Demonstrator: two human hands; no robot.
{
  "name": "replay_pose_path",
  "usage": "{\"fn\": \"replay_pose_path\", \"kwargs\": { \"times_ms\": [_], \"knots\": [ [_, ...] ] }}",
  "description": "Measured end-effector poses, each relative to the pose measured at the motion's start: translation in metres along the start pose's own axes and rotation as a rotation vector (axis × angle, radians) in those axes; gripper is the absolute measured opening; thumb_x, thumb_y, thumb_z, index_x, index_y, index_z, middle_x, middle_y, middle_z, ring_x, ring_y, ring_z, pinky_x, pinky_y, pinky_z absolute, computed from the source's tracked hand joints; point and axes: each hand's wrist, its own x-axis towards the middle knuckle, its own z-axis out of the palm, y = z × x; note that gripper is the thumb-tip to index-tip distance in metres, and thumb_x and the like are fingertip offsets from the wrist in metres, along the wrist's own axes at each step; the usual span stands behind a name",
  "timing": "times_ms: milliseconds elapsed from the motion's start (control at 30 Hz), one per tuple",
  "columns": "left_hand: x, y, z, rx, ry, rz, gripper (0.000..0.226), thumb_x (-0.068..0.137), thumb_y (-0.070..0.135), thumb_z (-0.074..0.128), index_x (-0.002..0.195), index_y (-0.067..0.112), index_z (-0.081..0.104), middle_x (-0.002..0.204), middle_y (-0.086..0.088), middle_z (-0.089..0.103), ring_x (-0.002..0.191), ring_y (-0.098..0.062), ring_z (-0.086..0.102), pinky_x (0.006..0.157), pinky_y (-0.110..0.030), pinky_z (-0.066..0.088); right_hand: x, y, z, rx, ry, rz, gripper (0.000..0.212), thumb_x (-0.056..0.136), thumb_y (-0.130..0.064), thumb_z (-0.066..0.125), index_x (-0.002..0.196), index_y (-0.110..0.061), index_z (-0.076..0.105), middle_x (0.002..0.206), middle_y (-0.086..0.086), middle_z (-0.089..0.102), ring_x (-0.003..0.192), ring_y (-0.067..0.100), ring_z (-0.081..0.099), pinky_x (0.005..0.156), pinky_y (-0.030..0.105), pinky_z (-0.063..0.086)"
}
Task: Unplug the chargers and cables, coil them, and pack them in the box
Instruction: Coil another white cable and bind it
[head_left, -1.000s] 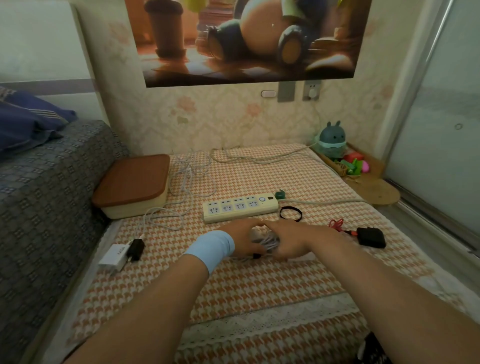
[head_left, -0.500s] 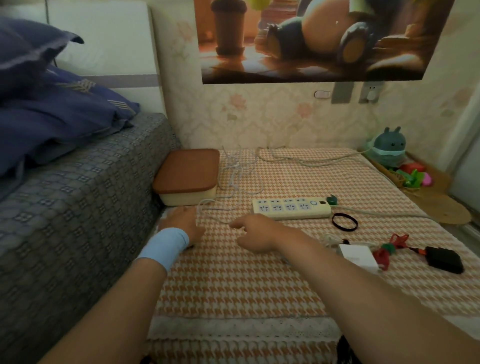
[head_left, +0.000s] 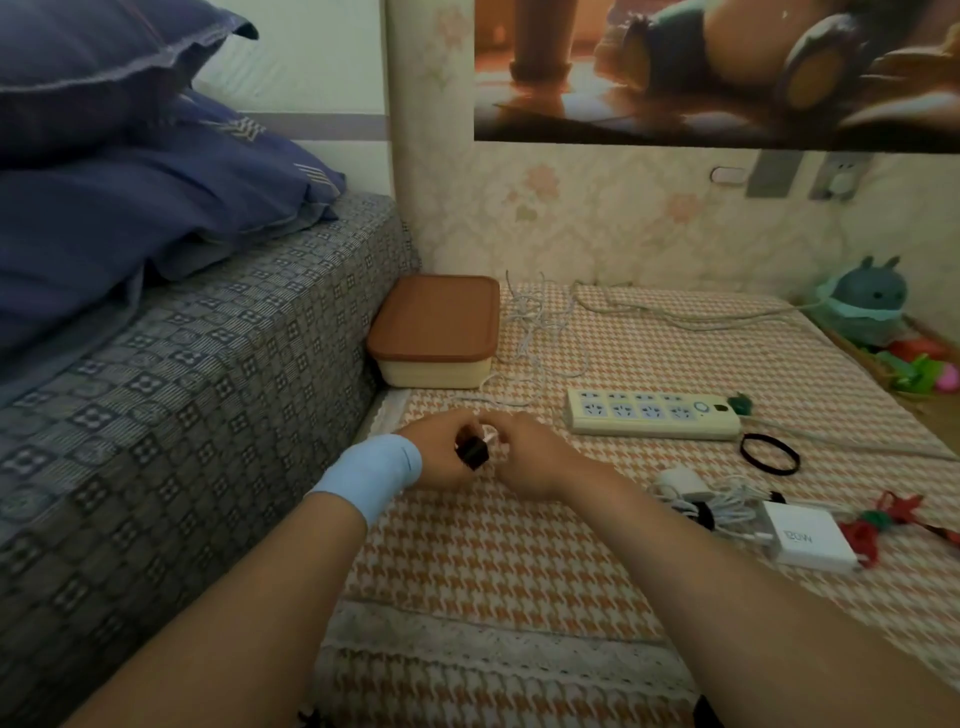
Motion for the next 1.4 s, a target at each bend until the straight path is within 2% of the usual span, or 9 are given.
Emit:
{"fn": "replay_pose_path", "kwargs": {
  "times_ms": [167, 367, 433, 600, 733, 833, 1033, 1333, 1400],
  "knots": [
    [-0.013, 0.009, -0.014, -0.031, -0.237, -0.054, 0.029, 0.084, 0.005, 0.061, 0.105, 0.024, 0.053, 0.112, -0.004, 0.062, 0.092, -0.024, 0.059, 0.078, -0.034, 0.051, -0.013, 0.006, -0.023, -0.109, 0.079, -0.010, 0.032, 0.095, -0.033, 0.060, 0.127, -0.031, 0.060, 0.123, 0.001, 0.063, 0.093, 0.019, 0.063, 0.073, 0.034, 0.050],
    [-0.019, 0.019, -0.004, 0.225, -0.448, -0.170, 0.044, 0.086, 0.042, 0.069, 0.123, 0.019, 0.063, 0.122, -0.001, 0.057, 0.109, -0.022, 0.055, 0.098, -0.036, 0.049, -0.052, -0.007, -0.055, -0.100, -0.701, 0.367, 0.052, 0.101, -0.040, 0.055, 0.146, -0.014, 0.046, 0.068, 0.001, 0.074, 0.048, 0.017, 0.054, 0.061, 0.030, 0.051],
    [-0.017, 0.022, 0.003, 0.310, -0.452, -0.181, 0.050, 0.085, 0.052, 0.067, 0.123, 0.020, 0.065, 0.125, 0.000, 0.059, 0.115, -0.023, 0.056, 0.102, -0.038, 0.047, -0.062, -0.004, -0.063, -0.092, -0.623, 0.289, 0.048, 0.101, -0.033, 0.056, 0.147, -0.023, 0.051, 0.068, -0.002, 0.070, 0.049, 0.015, 0.051, 0.059, 0.030, 0.051],
    [-0.007, 0.042, 0.010, 0.194, -0.199, -0.103, 0.039, 0.095, 0.046, 0.053, 0.116, 0.015, 0.067, 0.117, -0.004, 0.064, 0.107, -0.024, 0.060, 0.091, -0.034, 0.049, -0.059, 0.013, -0.067, -0.027, 0.137, 0.058, 0.039, 0.093, -0.016, 0.053, 0.122, -0.033, 0.071, 0.100, -0.009, 0.070, 0.064, 0.006, 0.059, 0.056, 0.025, 0.043],
    [-0.001, 0.057, 0.019, 0.047, -0.158, -0.004, 0.031, 0.091, 0.042, 0.061, 0.110, 0.019, 0.069, 0.105, 0.001, 0.068, 0.097, -0.021, 0.064, 0.090, -0.037, 0.052, -0.051, 0.030, -0.054, -0.241, -0.053, 0.031, 0.054, 0.086, -0.003, 0.056, 0.129, -0.035, 0.066, 0.148, 0.004, 0.044, 0.141, 0.028, 0.035, 0.094, 0.043, 0.048],
    [0.001, 0.066, 0.021, -0.181, -0.198, 0.023, 0.020, 0.095, 0.028, 0.059, 0.095, 0.013, 0.072, 0.079, 0.001, 0.068, 0.074, -0.019, 0.069, 0.080, -0.033, 0.057, -0.049, 0.031, -0.052, -0.129, -0.028, -0.038, 0.019, 0.095, -0.025, 0.064, 0.108, -0.026, 0.078, 0.128, 0.002, 0.065, 0.120, 0.023, 0.058, 0.098, 0.043, 0.051],
    [-0.007, 0.061, -0.021, -0.827, 0.087, 0.000, 0.037, 0.090, 0.038, 0.062, 0.063, 0.016, 0.048, 0.054, 0.002, 0.030, 0.048, -0.015, 0.025, 0.049, -0.027, 0.029, -0.055, 0.021, -0.075, 0.375, 0.210, -0.096, 0.035, 0.097, -0.035, 0.064, 0.075, -0.011, 0.075, 0.059, 0.002, 0.070, 0.049, 0.010, 0.058, 0.053, 0.022, 0.049],
    [-0.020, 0.058, -0.027, -1.286, 0.193, -0.025, 0.040, 0.100, 0.037, 0.050, 0.066, 0.015, 0.048, 0.049, 0.008, 0.023, 0.040, -0.009, 0.021, 0.038, -0.019, 0.023, -0.075, 0.014, -0.095, 0.478, 0.014, -0.011, 0.037, 0.101, -0.031, 0.059, 0.079, -0.007, 0.076, 0.075, 0.003, 0.077, 0.083, 0.014, 0.072, 0.088, 0.028, 0.049],
    [-0.023, 0.062, -0.031, -1.543, 0.129, -0.004, 0.041, 0.102, 0.038, 0.046, 0.068, 0.015, 0.049, 0.047, 0.008, 0.021, 0.036, -0.007, 0.019, 0.035, -0.018, 0.025, -0.079, 0.013, -0.104, 0.807, 0.010, -0.052, 0.033, 0.103, -0.022, 0.054, 0.081, -0.004, 0.071, 0.063, 0.008, 0.068, 0.074, 0.031, 0.065, 0.074, 0.030, 0.055]
  ]
}}
